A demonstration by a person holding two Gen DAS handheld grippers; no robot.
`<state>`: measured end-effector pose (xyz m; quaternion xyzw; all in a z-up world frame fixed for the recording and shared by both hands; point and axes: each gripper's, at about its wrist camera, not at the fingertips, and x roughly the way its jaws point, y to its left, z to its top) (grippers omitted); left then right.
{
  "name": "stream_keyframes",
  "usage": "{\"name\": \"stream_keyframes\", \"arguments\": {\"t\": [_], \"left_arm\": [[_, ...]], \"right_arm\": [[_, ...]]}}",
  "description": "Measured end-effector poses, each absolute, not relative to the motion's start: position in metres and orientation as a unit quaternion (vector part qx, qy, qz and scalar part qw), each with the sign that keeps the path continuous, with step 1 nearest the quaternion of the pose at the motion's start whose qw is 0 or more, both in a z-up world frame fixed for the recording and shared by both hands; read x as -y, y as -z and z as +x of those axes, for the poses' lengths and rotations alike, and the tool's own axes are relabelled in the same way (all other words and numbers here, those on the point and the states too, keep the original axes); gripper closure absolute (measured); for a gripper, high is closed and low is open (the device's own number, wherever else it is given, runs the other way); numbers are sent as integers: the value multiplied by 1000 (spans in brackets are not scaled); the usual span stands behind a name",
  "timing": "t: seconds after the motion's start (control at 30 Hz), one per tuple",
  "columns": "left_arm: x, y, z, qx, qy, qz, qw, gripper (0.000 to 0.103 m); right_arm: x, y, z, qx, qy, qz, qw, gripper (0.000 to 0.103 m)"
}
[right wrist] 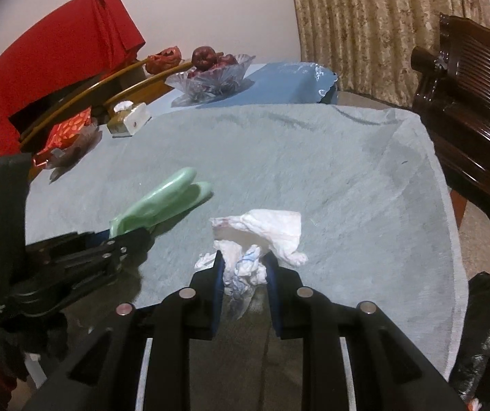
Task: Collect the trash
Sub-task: 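Grasp the white tissues with the right tool while the left tool grasps the green glove, then carry the glove and tissues over the bin and open both tools to drop them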
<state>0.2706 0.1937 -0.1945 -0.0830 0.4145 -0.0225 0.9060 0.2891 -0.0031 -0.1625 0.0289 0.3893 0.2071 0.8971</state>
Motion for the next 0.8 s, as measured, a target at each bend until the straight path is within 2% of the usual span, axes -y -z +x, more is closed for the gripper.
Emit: {"name": "stream_keyframes", "arguments": {"t": [0.4, 0.8], "left_arm": [[-160, 150, 226, -387, 35, -88, 917, 77], [-95, 106, 183, -356, 93, -81, 926, 77]], "right_arm": [[22, 121, 261, -355, -205, 32, 911, 80], [89, 81, 207, -326, -169, 48, 929, 81]]}}
